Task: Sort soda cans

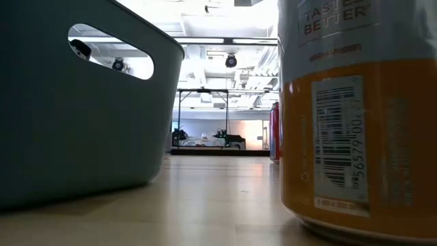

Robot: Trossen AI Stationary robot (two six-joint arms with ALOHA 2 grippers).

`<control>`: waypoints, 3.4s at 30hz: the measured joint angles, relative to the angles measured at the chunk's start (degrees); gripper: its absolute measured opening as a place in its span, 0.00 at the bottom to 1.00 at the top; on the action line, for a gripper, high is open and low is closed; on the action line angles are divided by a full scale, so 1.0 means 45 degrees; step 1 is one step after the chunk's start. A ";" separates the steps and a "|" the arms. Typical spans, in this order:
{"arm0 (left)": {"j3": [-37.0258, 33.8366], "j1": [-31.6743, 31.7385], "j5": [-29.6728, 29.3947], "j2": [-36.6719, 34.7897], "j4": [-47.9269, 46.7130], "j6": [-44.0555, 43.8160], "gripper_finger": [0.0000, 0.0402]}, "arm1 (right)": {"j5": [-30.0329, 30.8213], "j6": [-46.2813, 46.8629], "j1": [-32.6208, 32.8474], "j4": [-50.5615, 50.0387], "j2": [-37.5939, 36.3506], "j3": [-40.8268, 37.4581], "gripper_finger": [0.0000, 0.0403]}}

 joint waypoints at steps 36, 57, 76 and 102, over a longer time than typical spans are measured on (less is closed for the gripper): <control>-0.0001 0.0004 0.0002 0.0002 0.0000 0.0000 0.00 | 0.0000 0.0000 -0.0004 -0.0002 -0.0001 -0.0001 0.00; -0.0001 0.0000 0.0002 -0.0003 0.0000 0.0000 0.00 | 0.0000 -0.0001 -0.0002 -0.0002 -0.0003 0.0000 0.00; 0.0003 0.0004 -0.1031 0.0002 0.0158 0.0159 0.00 | 0.0000 0.0000 -0.0001 0.0000 -0.0002 0.0000 0.00; 0.4430 0.1430 -0.7509 0.6488 0.6576 -0.3353 0.00 | 0.0002 0.0000 -0.0003 -0.0002 -0.0005 0.0000 0.00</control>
